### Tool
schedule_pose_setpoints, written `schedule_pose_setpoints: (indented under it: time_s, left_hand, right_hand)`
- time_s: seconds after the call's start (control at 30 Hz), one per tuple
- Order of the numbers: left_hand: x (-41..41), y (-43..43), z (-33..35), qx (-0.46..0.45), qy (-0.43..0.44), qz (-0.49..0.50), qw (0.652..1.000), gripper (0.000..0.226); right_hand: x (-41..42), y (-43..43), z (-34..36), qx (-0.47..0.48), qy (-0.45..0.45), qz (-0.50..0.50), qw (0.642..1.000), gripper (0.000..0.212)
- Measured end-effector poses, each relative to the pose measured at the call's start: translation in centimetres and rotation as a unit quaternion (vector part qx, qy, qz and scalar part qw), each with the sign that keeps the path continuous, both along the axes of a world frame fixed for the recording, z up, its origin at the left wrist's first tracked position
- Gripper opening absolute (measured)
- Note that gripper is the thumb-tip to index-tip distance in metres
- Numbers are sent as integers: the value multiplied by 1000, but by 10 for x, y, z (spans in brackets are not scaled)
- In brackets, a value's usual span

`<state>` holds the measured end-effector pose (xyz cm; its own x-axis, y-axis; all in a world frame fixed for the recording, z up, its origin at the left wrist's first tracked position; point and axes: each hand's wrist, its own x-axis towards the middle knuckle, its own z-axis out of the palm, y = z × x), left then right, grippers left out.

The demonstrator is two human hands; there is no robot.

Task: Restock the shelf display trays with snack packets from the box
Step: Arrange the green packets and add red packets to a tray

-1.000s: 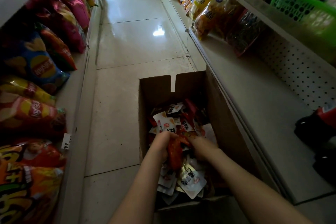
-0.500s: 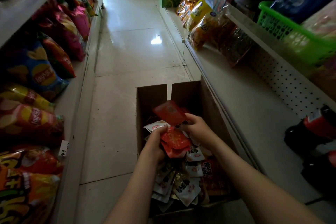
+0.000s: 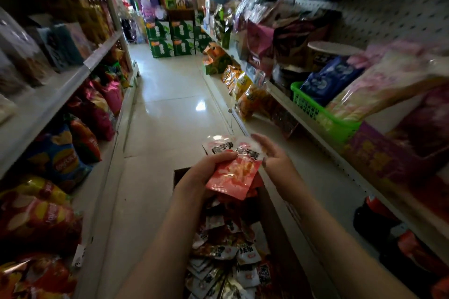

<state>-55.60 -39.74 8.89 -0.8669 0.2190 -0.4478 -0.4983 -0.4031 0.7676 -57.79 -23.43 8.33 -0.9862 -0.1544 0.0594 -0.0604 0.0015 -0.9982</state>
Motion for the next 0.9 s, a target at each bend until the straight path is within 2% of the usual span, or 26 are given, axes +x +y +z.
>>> schedule_pose_setpoints:
  time_s: [0.07, 0.1, 0.13, 0.2, 0.23, 0.33, 0.47, 0.53, 0.63, 0.73, 0.9]
  left_hand:
    - [-11, 5, 22, -16, 35, -1, 999, 81]
    - [-13, 13, 39, -23, 52, -16, 998, 86]
    - [-14, 21, 54, -24, 69, -22, 997, 77]
    - [-17, 39, 77, -19, 98, -15, 995, 40]
    - [-16, 50, 89, -22, 109, -15, 994, 32]
    - [-15, 73, 97, -51, 131, -5, 990, 33]
    - [-1, 90, 89, -55, 128, -36, 990, 28]
    - [6, 87, 83, -1, 122, -66, 990, 23]
    - [12, 78, 71, 71, 144, -93, 983, 44]
    - [13, 72, 63, 37, 137, -109, 984, 64]
    - [12, 75, 66, -35, 129, -69, 989, 63]
  right_hand:
    - [2, 7, 23, -135, -65, -50, 987, 32]
    - [2, 13, 36, -158, -89, -50, 982, 25]
    - [5, 19, 47, -158, -110, -26, 981, 30]
    - [10, 28, 63, -170, -129, 34, 976, 51]
    - [13, 34, 72, -202, -124, 36, 971, 59]
    - [25, 49, 87, -291, -111, 35, 949, 66]
    - [40, 66, 84, -149, -92, 25, 984, 48]
    - [43, 70, 81, -137, -105, 22, 985, 40]
    - [49, 76, 80, -157, -132, 20, 979, 31]
    - [51, 81, 78, -164, -119, 18, 979, 26]
    - [53, 85, 83, -118, -106, 0, 987, 32]
